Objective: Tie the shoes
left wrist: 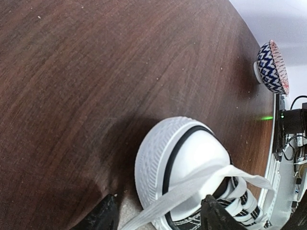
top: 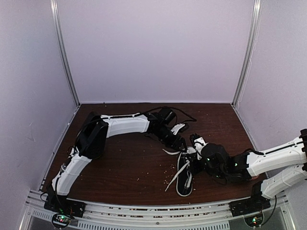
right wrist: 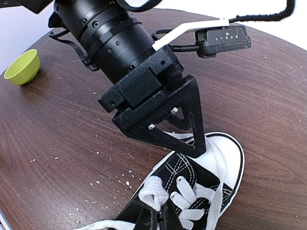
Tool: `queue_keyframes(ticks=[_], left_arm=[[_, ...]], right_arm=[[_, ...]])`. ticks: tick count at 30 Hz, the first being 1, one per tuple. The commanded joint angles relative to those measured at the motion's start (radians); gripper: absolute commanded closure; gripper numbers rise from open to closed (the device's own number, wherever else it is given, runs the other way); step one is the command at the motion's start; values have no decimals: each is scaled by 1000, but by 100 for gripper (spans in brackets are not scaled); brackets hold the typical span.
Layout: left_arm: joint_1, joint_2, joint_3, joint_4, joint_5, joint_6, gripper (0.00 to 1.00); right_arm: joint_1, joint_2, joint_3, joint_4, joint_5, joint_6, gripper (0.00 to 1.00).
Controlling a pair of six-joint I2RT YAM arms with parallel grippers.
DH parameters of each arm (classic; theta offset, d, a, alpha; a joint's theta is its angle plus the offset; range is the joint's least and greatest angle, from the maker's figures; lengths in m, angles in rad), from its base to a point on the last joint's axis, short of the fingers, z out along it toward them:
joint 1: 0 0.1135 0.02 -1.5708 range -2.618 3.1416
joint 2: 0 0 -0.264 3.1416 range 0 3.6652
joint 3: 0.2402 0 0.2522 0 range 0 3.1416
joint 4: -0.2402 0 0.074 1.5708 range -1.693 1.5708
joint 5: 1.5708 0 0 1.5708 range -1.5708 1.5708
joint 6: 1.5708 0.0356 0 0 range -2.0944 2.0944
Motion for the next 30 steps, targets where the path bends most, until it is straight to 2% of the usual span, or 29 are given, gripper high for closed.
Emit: queue_keyframes(ticks=[1, 6, 11, 19, 25, 30], left_arm=[[7, 25, 38, 32, 30, -4, 41], [9, 15, 26, 29, -5, -3, 63], [12, -18, -16, 54, -53, -4, 74], [12, -87, -86, 81, -105, 6, 98], [12, -150, -135, 95, -111, 9, 100], [12, -241, -236, 99, -126, -5, 100]], right_arm=[[-4, 9, 1, 18, -3, 7, 100], [-4, 17, 5, 18, -6, 8, 100], [-5, 21, 6, 21, -11, 12, 100], [-4, 27, 6, 24, -12, 13, 100], [-5, 21, 6, 20, -2, 20, 100], [-5, 17, 16, 4, 14, 34, 100]])
